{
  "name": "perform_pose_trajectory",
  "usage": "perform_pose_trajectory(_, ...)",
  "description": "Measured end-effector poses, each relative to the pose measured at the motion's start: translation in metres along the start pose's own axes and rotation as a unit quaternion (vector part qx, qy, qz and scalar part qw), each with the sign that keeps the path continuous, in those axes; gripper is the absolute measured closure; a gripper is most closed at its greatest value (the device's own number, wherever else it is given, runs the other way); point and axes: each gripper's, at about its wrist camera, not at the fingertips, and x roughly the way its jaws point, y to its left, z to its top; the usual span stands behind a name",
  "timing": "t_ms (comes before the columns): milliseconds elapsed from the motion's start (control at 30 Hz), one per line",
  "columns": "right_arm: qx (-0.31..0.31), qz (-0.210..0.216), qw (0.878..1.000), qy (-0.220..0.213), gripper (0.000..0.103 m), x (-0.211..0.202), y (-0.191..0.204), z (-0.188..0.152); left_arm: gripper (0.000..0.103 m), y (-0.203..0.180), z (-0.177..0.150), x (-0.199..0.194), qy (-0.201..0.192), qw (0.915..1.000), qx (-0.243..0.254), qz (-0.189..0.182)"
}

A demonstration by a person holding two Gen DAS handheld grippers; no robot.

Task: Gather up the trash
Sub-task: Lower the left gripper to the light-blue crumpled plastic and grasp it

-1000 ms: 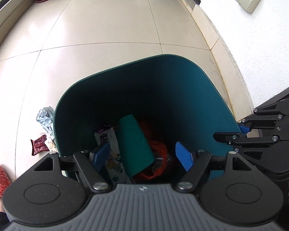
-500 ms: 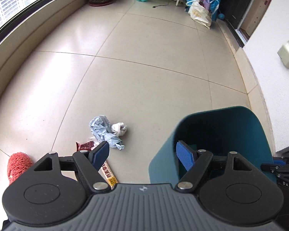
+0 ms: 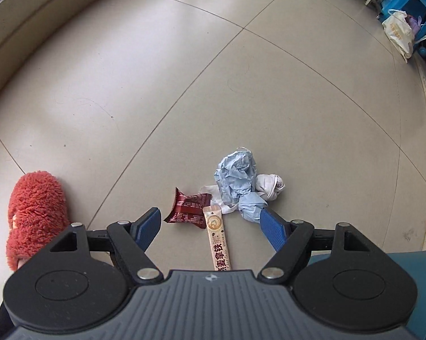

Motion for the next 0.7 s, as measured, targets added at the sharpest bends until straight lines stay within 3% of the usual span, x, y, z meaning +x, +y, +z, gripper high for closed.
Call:
perform_pose_trajectory(267,-0.001,0.003,1.0,-0.013,0.092,-0.003,-0.005,-0.002,0.026,-0.058,-0.001,0.095,0.047,0.9982,0.034,0.015)
perform_pose_trajectory(400,-0.005,0.009,1.0,-0.011,0.092,0.002,-0.008,-0.001,0.026,-0.066,0.005,0.129,0.059,0.9977,0.021,0.027)
perform_pose_trajectory(667,-0.012,0.023,1.0,0.003,0.092,0.012,-0.011,-0.001,0.028,-0.072,0.007,0.167,0.067,0.9966,0.021,0.042)
perform_pose_trajectory(700,-0.013,0.022,1.0,0.003,0.092,0.012,-0.01,-0.001,0.035,-0.072,0.006,0.168,0.068,0.9964,0.023,0.046)
